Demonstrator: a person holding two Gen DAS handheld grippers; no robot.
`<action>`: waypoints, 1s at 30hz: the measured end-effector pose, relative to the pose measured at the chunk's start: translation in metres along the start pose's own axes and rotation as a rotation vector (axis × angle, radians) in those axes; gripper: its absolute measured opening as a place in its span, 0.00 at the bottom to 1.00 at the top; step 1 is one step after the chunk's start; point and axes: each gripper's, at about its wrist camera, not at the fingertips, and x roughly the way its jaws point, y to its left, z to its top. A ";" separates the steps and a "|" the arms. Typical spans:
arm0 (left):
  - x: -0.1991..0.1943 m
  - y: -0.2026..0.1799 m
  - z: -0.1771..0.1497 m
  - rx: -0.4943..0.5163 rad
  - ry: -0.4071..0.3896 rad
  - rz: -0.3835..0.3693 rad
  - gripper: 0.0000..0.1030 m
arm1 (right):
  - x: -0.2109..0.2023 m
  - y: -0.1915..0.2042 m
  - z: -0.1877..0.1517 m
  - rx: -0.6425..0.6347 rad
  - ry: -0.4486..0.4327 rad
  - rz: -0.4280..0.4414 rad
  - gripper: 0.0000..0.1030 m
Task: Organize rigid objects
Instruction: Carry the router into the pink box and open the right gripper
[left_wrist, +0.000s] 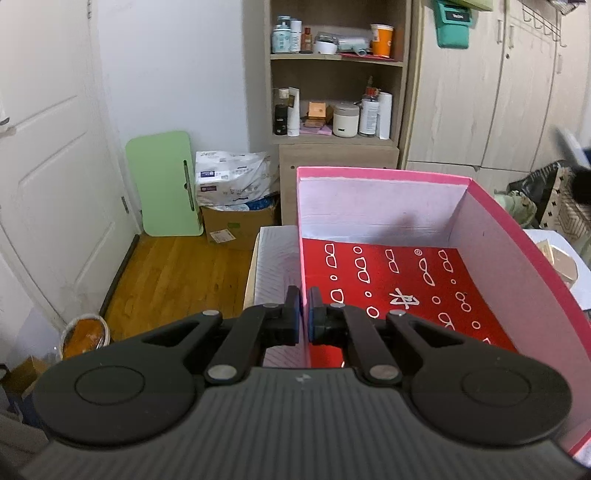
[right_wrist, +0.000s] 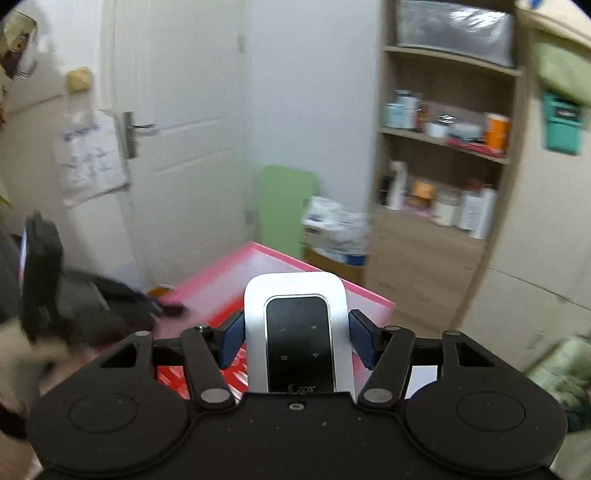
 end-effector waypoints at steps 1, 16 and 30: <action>-0.001 -0.002 0.000 0.004 0.001 0.012 0.04 | 0.015 0.007 0.008 0.011 0.024 0.031 0.64; -0.001 -0.015 -0.001 0.035 0.008 0.062 0.03 | 0.202 -0.006 0.013 0.503 0.431 0.171 0.64; -0.003 -0.015 -0.005 0.051 0.000 0.047 0.03 | 0.195 -0.016 -0.005 0.607 0.419 0.239 0.71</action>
